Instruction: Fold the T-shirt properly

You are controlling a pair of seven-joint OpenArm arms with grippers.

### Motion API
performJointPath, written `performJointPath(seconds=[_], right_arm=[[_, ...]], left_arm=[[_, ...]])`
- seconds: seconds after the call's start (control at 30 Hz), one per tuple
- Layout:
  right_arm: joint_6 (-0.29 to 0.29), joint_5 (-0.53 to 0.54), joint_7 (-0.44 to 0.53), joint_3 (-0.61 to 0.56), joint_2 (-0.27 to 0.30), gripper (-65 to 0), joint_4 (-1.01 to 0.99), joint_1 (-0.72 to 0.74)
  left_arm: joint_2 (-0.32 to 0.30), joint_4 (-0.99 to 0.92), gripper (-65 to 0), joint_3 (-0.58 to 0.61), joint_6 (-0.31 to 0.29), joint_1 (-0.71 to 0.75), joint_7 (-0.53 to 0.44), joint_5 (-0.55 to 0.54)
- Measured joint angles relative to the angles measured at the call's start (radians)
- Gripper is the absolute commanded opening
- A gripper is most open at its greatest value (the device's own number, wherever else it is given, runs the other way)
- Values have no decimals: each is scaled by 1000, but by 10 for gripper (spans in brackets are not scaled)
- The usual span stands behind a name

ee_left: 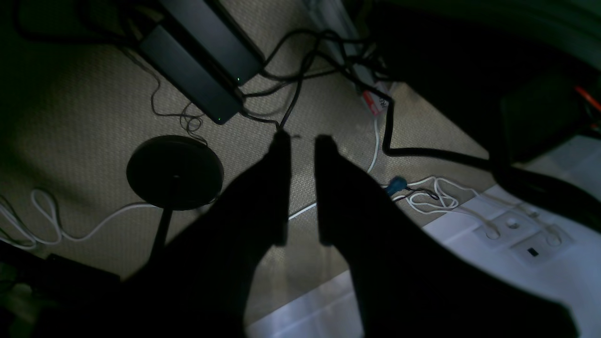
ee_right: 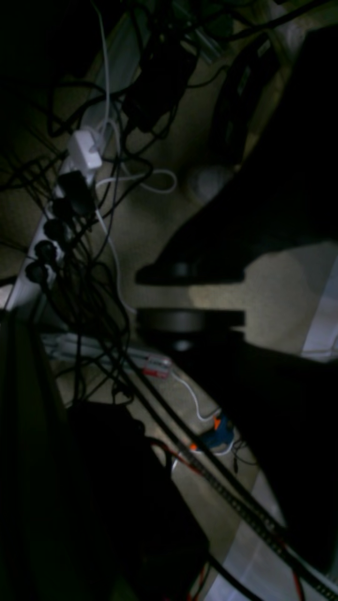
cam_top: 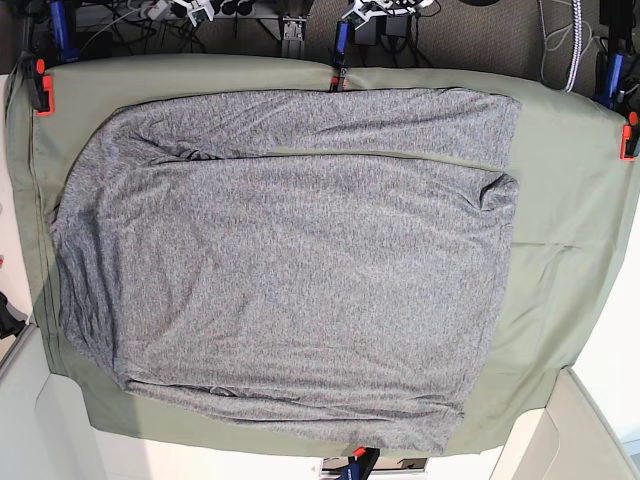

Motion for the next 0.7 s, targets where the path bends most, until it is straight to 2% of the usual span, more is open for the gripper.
performJointPath(seconds=[0.7], right_arm=[[0, 3, 1, 0, 0, -576, 0, -5]], left_arm=[[0, 2, -557, 0, 0, 49, -65, 0]])
